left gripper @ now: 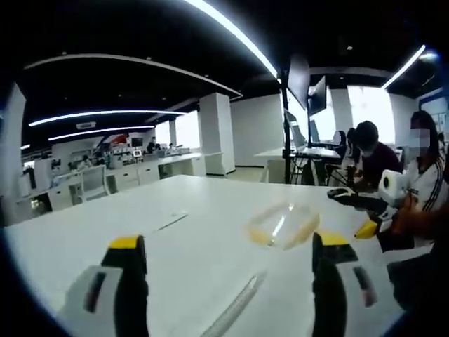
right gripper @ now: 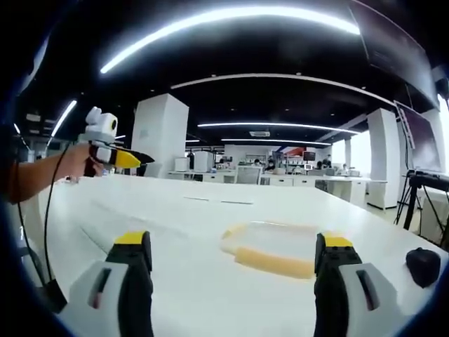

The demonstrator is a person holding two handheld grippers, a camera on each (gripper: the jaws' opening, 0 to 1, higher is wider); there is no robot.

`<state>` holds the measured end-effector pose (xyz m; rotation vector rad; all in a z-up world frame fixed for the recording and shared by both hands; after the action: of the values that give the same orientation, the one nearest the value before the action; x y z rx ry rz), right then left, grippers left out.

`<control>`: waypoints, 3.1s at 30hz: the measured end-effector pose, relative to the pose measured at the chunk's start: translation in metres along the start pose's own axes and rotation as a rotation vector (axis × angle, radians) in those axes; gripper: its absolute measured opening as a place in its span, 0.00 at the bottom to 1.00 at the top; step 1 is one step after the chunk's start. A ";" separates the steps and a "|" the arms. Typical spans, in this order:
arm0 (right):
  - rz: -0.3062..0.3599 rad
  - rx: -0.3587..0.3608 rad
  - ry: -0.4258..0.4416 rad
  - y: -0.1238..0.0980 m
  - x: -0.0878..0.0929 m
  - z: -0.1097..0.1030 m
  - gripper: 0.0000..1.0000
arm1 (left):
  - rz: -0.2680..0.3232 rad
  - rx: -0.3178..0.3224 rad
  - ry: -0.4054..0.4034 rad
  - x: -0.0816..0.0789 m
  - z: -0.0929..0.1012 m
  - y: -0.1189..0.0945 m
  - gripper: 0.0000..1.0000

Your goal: Snap each plastic latch of the storage box into its locked position after aligning the lid with the box until every specified latch is closed and the lid sits flush.

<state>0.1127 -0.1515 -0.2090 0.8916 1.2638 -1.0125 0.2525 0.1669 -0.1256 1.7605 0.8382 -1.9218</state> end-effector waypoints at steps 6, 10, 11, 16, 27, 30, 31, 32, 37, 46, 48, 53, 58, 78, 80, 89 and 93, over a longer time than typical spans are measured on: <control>0.000 0.003 0.001 0.001 0.000 0.001 0.97 | -0.015 0.011 -0.006 0.001 0.003 0.003 0.97; 0.001 0.005 0.002 0.001 0.001 0.002 0.97 | -0.018 0.012 0.001 -0.001 0.004 0.004 0.97; 0.001 0.005 0.001 0.001 0.000 0.002 0.97 | -0.018 0.012 0.004 -0.001 0.004 0.004 0.97; 0.005 0.007 0.002 0.001 0.001 0.002 0.98 | -0.020 0.007 0.006 -0.002 0.004 0.006 0.99; 0.018 0.006 0.012 0.002 0.001 0.000 0.99 | -0.036 0.017 0.019 0.000 0.004 0.008 0.99; 0.016 0.002 0.019 0.002 0.003 -0.001 1.00 | -0.044 0.017 0.020 0.000 0.004 0.010 0.99; 0.013 0.003 0.015 0.002 0.003 -0.001 1.00 | -0.045 0.019 0.020 0.000 0.004 0.010 0.99; 0.012 0.003 0.013 0.002 0.003 -0.001 1.00 | -0.048 0.022 0.020 0.000 0.004 0.011 1.00; 0.015 0.005 0.017 0.001 0.004 0.000 1.00 | -0.051 0.028 0.030 -0.001 0.005 0.014 1.00; 0.017 0.009 0.026 0.000 0.005 0.002 1.00 | -0.060 0.055 0.070 -0.008 0.008 0.025 1.00; 0.015 0.010 0.028 0.000 0.005 0.002 1.00 | -0.065 0.057 0.074 -0.008 0.007 0.027 1.00; 0.012 0.016 0.031 -0.001 0.006 0.004 1.00 | -0.075 0.064 0.081 -0.009 0.008 0.030 1.00; 0.004 0.014 0.044 0.000 0.009 0.005 1.00 | -0.083 0.070 0.090 -0.010 0.008 0.035 1.00; 0.006 0.009 0.055 -0.001 0.011 0.006 1.00 | -0.117 0.136 0.143 -0.018 0.014 0.054 0.99; 0.007 0.009 0.058 -0.001 0.011 0.006 1.00 | -0.121 0.142 0.164 -0.021 0.015 0.056 0.99; 0.006 0.012 0.061 -0.002 0.013 0.009 1.00 | -0.121 0.138 0.184 -0.029 0.009 0.061 0.99; 0.006 0.014 0.063 -0.002 0.013 0.010 1.00 | -0.118 0.135 0.179 -0.030 0.008 0.063 0.99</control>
<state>0.1146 -0.1630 -0.2212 0.9442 1.3072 -0.9959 0.2914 0.1121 -0.1064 2.0297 0.9106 -1.9572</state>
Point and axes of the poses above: the point that each gripper's makers call its tool centre point, and the gripper's own axes: y roughly forward along the fingers, z roughly to its right, x roughly out of its underside, the point moved 10 cm from there along -y, roughly backward along the fingers, and after that the axes turned 4 degrees about -y, right-handed, at the moved point
